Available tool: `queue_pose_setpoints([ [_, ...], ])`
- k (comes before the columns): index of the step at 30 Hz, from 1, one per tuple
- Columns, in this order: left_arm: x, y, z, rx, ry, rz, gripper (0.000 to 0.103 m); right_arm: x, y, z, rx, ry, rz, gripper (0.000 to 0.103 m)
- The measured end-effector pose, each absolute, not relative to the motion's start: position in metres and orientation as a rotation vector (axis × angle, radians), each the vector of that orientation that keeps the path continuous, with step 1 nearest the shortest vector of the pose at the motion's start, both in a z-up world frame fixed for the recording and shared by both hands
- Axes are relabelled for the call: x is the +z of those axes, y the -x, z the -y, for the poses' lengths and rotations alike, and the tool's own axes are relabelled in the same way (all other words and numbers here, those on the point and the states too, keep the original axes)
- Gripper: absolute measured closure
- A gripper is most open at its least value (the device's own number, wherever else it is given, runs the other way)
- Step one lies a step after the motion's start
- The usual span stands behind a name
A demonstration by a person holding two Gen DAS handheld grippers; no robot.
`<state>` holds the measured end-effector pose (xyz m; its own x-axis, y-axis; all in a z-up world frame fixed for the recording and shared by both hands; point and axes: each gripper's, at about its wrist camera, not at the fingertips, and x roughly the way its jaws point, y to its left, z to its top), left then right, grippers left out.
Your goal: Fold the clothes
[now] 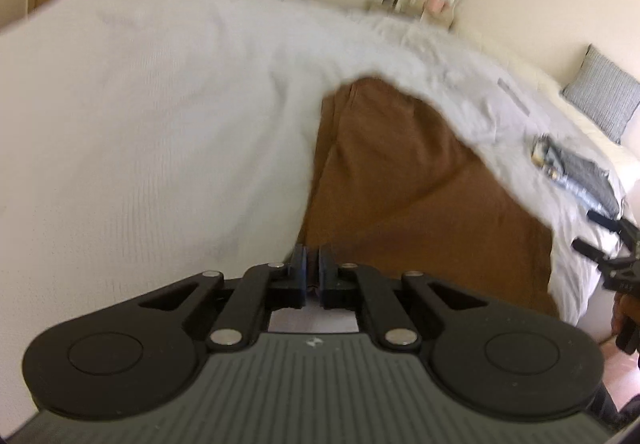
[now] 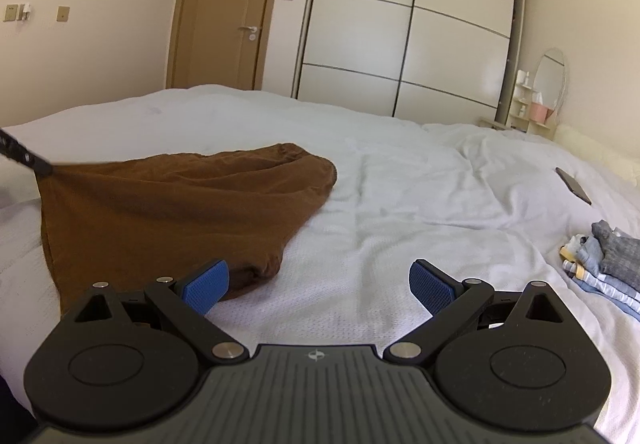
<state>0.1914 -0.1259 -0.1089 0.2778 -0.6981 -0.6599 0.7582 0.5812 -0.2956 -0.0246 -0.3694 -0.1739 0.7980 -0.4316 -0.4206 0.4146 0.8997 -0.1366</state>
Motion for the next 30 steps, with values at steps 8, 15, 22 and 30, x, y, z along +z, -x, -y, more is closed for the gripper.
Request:
queue_pose_setpoints([
  [8,-0.098,-0.168,0.113,-0.906,-0.273,-0.693,0.08,-0.168,0.026,0.348,-0.284,0.084,-0.459,0.005],
  [15,-0.091,-0.11,0.121,-1.052,-0.602,-0.465,0.071,-0.185,0.027,0.282,0.066,0.458,-0.538,0.042],
  [22,-0.109,-0.075,0.142,-1.131,-0.779,-0.349,0.067,-0.224,0.019,0.249,0.166,0.926,-0.581,0.042],
  [30,-0.129,-0.056,0.157,-1.138,-0.958,-0.204,0.048,-0.229,0.015,0.261,0.155,1.088,-0.54,0.046],
])
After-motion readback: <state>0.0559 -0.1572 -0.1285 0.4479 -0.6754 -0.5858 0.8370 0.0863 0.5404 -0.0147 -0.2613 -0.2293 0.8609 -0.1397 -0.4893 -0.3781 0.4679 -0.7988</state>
